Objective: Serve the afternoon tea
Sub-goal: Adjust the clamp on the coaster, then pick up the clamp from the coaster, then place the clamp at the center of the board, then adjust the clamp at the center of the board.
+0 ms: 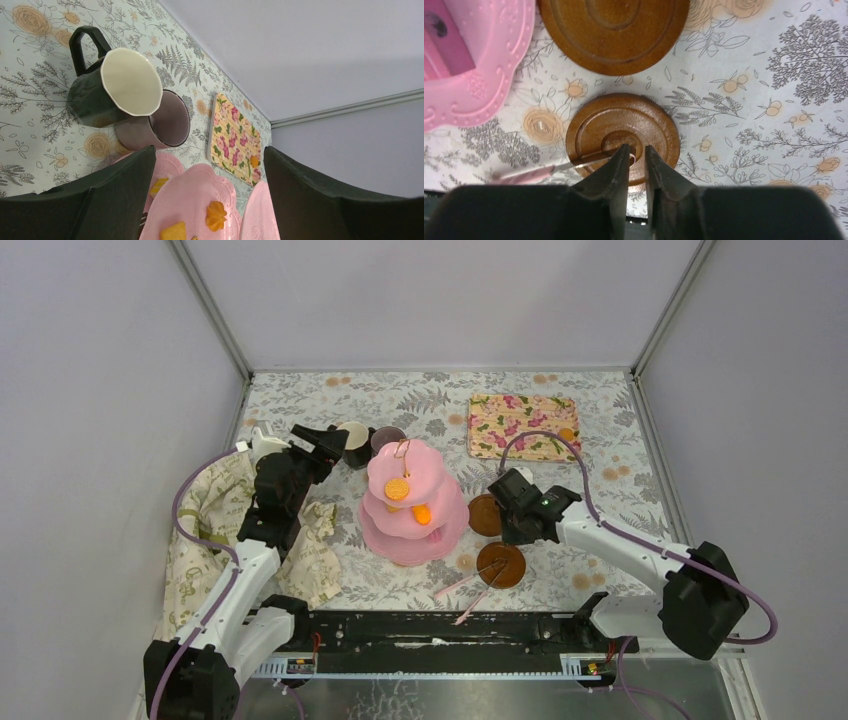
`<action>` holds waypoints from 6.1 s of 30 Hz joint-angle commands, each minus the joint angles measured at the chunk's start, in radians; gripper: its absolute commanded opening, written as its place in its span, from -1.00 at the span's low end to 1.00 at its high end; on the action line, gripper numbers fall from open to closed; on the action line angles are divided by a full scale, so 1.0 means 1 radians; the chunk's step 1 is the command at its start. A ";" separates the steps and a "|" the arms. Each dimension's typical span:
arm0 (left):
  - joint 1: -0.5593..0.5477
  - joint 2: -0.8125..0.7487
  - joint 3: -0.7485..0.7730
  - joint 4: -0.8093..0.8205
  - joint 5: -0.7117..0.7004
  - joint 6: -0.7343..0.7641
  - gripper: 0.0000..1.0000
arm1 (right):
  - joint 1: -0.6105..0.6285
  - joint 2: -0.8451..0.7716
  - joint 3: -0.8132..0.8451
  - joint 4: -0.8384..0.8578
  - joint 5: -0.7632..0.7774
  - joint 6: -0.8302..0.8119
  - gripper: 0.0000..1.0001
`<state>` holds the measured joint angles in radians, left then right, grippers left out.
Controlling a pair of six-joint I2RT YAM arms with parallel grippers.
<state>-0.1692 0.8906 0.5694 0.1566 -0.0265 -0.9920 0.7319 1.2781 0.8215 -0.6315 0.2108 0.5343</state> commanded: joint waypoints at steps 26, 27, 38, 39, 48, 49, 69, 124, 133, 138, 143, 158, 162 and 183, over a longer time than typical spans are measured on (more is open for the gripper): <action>0.005 -0.012 -0.023 0.020 -0.013 0.006 0.72 | 0.098 -0.008 -0.036 -0.056 -0.105 -0.041 -0.13; 0.005 -0.014 -0.024 0.021 -0.013 0.006 0.72 | 0.097 -0.001 -0.040 -0.049 -0.105 -0.040 -0.14; 0.004 -0.017 -0.029 0.020 -0.014 0.006 0.72 | 0.098 0.065 -0.053 0.010 -0.091 -0.036 -0.14; 0.005 -0.016 -0.030 0.020 -0.013 0.006 0.72 | 0.098 0.071 -0.053 0.012 -0.089 -0.036 -0.14; 0.005 -0.015 -0.034 0.022 -0.015 0.007 0.72 | 0.090 0.108 -0.066 0.037 -0.077 -0.039 -0.14; 0.005 -0.014 -0.034 0.021 -0.014 0.007 0.72 | 0.087 0.110 -0.069 0.041 -0.076 -0.039 -0.15; 0.005 -0.005 -0.036 0.026 -0.010 0.008 0.72 | 0.052 0.067 -0.057 0.056 -0.116 -0.010 -1.00; 0.005 -0.076 -0.009 -0.031 0.002 0.012 0.72 | -0.589 0.184 0.073 -0.025 0.169 1.150 -1.00; 0.005 -0.067 -0.012 -0.029 0.008 0.011 0.72 | -0.589 0.109 -0.035 0.132 0.193 1.061 0.11; 0.005 -0.065 -0.016 -0.019 0.009 0.005 0.72 | -0.587 0.080 0.010 0.187 0.210 0.780 0.30; 0.005 -0.051 -0.021 -0.007 0.013 -0.001 0.72 | -0.573 0.061 0.093 0.185 0.247 0.454 0.36; 0.005 -0.051 -0.019 -0.004 0.018 0.002 0.72 | -0.563 0.202 0.213 0.267 -0.021 -0.320 0.40; 0.006 -0.048 -0.017 -0.002 0.026 0.001 0.72 | -0.554 0.253 0.222 0.289 -0.082 -0.360 0.37; 0.005 -0.036 -0.039 0.012 0.017 -0.002 0.72 | -0.503 0.411 0.232 0.308 -0.096 -0.436 0.27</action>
<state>-0.1692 0.8585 0.5407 0.1169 -0.0147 -0.9932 0.2237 1.6672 1.0107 -0.3489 0.1116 0.1238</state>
